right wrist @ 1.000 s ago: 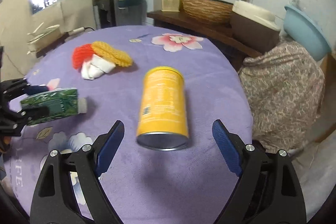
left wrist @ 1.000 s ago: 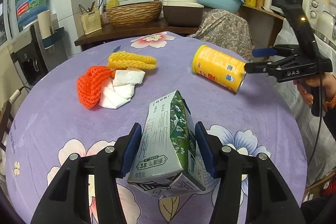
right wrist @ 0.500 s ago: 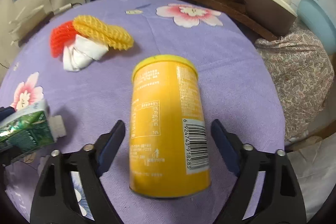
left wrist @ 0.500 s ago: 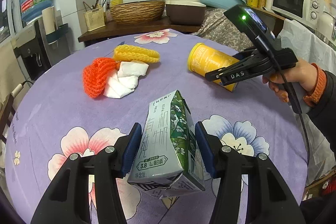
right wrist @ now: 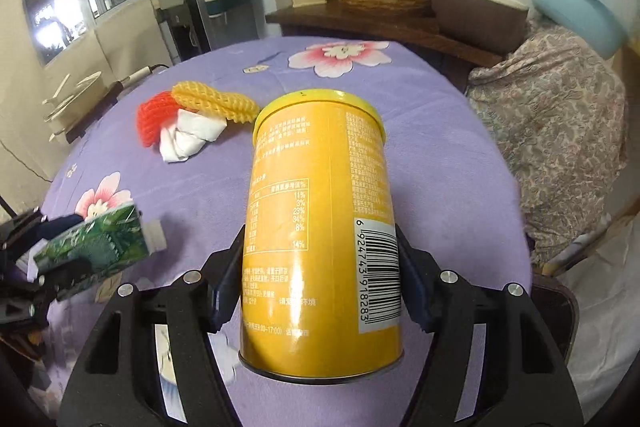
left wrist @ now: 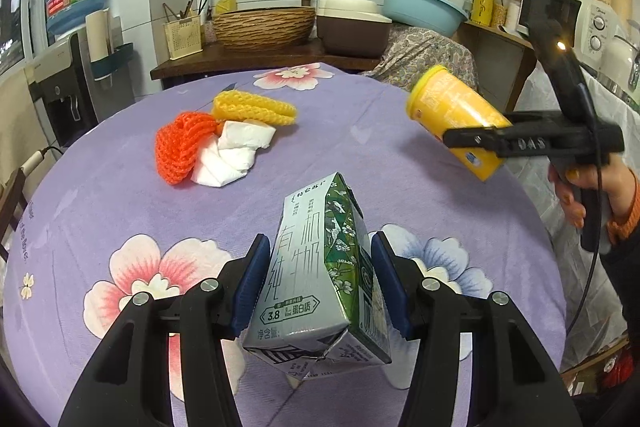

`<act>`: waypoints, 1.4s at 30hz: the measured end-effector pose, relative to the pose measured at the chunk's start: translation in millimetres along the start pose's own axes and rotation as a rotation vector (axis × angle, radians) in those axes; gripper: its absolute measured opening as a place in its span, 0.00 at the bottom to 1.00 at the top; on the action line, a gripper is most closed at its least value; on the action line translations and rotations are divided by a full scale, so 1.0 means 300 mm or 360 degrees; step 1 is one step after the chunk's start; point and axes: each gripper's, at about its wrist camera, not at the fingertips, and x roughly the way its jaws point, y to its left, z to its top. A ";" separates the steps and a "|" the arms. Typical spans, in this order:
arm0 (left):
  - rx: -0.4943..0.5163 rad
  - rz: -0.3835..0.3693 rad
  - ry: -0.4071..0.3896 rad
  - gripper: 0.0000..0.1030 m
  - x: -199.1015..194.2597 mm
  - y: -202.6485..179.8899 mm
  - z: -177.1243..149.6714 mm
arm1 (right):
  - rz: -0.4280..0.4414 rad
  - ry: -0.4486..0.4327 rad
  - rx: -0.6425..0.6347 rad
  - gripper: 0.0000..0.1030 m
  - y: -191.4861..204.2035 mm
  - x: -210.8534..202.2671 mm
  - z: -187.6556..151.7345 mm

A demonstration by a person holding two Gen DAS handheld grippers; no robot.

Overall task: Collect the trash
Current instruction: 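Carry carton and yellow can to the bin and open both tools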

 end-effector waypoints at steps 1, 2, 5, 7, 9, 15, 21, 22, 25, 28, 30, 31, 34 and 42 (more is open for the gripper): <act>0.0002 -0.0013 -0.0016 0.51 -0.006 -0.018 0.007 | -0.0007 -0.0026 -0.0014 0.64 0.001 -0.026 -0.025; 0.0005 -0.0024 -0.0025 0.51 -0.010 -0.032 0.012 | -0.0016 -0.0048 -0.0024 0.64 0.002 -0.044 -0.042; 0.0021 -0.0066 -0.0060 0.51 -0.021 -0.087 0.032 | -0.0039 -0.0107 -0.0034 0.64 -0.014 -0.112 -0.111; 0.0033 -0.0096 -0.0081 0.51 -0.025 -0.128 0.048 | -0.0069 -0.0144 -0.0015 0.64 -0.040 -0.158 -0.163; 0.0051 -0.0136 -0.0103 0.51 -0.022 -0.183 0.069 | -0.0092 -0.0176 0.0013 0.64 -0.072 -0.192 -0.205; 0.0138 -0.0252 -0.0146 0.51 0.012 -0.373 0.123 | -0.0174 -0.0246 0.0112 0.64 -0.177 -0.296 -0.333; 0.0253 -0.0331 -0.0180 0.51 0.064 -0.565 0.161 | -0.0271 -0.0273 0.0262 0.64 -0.312 -0.376 -0.469; 0.0259 -0.0348 -0.0179 0.51 0.075 -0.591 0.168 | -0.0281 -0.0273 0.0283 0.64 -0.332 -0.384 -0.486; 0.0260 -0.0398 -0.0172 0.51 0.094 -0.645 0.183 | -0.0324 -0.0270 0.0356 0.64 -0.399 -0.407 -0.550; 0.0290 -0.0432 -0.0175 0.51 0.122 -0.722 0.198 | -0.0385 -0.0258 0.0434 0.64 -0.472 -0.417 -0.614; 0.0325 -0.0451 -0.0162 0.51 0.148 -0.773 0.204 | -0.0420 -0.0247 0.0481 0.64 -0.507 -0.417 -0.651; 0.0349 -0.0453 -0.0150 0.51 0.168 -0.805 0.206 | -0.0441 -0.0241 0.0504 0.64 -0.529 -0.416 -0.669; 0.0384 -0.0474 -0.0084 0.51 0.231 -0.879 0.212 | -0.0490 -0.0226 0.0562 0.64 -0.579 -0.414 -0.719; 0.0469 -0.0501 0.0191 0.51 0.471 -1.097 0.171 | -0.0558 -0.0180 0.0718 0.64 -0.681 -0.437 -0.845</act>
